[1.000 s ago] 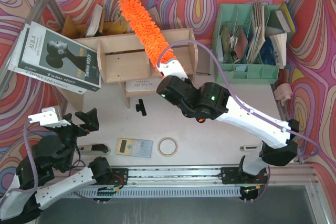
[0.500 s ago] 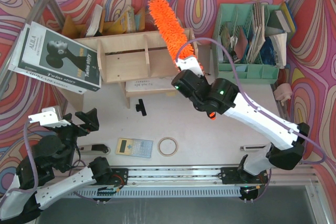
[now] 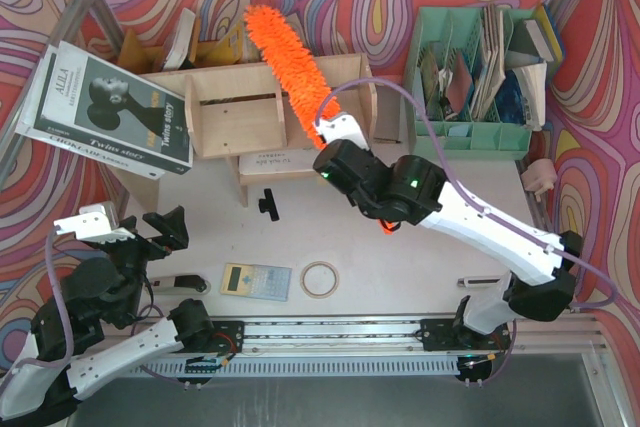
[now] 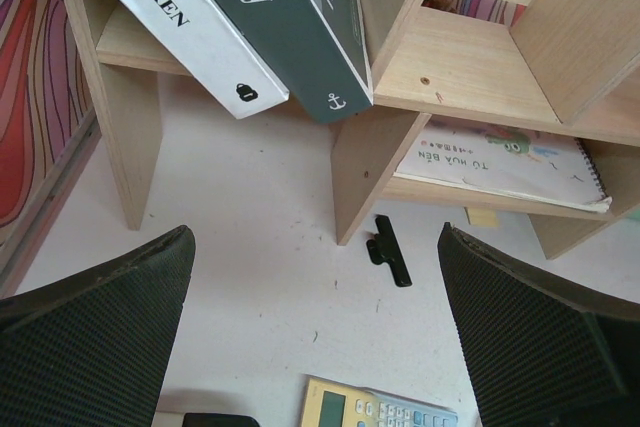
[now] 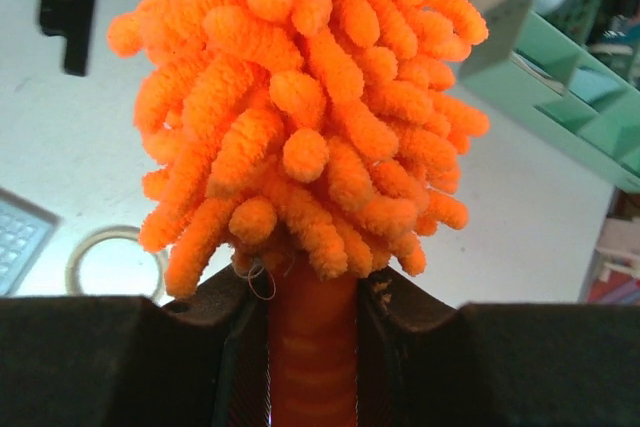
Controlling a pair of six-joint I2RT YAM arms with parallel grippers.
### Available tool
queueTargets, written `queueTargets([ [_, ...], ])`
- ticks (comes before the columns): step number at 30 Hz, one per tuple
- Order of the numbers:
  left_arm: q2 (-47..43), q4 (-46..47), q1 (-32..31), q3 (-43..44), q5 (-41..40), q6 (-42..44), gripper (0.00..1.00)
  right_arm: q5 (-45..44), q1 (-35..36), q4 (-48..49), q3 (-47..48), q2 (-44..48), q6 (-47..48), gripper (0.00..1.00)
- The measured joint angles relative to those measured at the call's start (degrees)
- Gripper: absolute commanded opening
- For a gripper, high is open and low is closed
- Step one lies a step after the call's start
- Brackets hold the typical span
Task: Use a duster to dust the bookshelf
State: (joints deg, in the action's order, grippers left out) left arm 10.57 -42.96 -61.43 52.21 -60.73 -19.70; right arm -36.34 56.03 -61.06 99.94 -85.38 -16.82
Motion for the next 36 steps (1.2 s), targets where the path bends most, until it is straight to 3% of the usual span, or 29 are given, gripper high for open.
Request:
queueTargets([
  [6,0.0,0.0,0.0,-0.07,-0.22,0.0,0.99,-0.46,2.21,0.87,1.31,-1.62,0.26,0.0],
  [23,0.02,0.0,0.0,-0.2,-0.42,0.02,0.98,-6.67,-3.72,-6.91,1.62,2.36,-2.29,0.0],
  [31,0.02,0.0,0.0,-0.2,-0.55,0.0,0.98,5.05,-2.84,2.12,-0.11,6.84,1.6,0.0],
  [36,0.02,0.0,0.0,-0.2,-0.61,0.0,0.98,7.02,5.01,5.35,-0.46,8.85,1.16,0.0],
])
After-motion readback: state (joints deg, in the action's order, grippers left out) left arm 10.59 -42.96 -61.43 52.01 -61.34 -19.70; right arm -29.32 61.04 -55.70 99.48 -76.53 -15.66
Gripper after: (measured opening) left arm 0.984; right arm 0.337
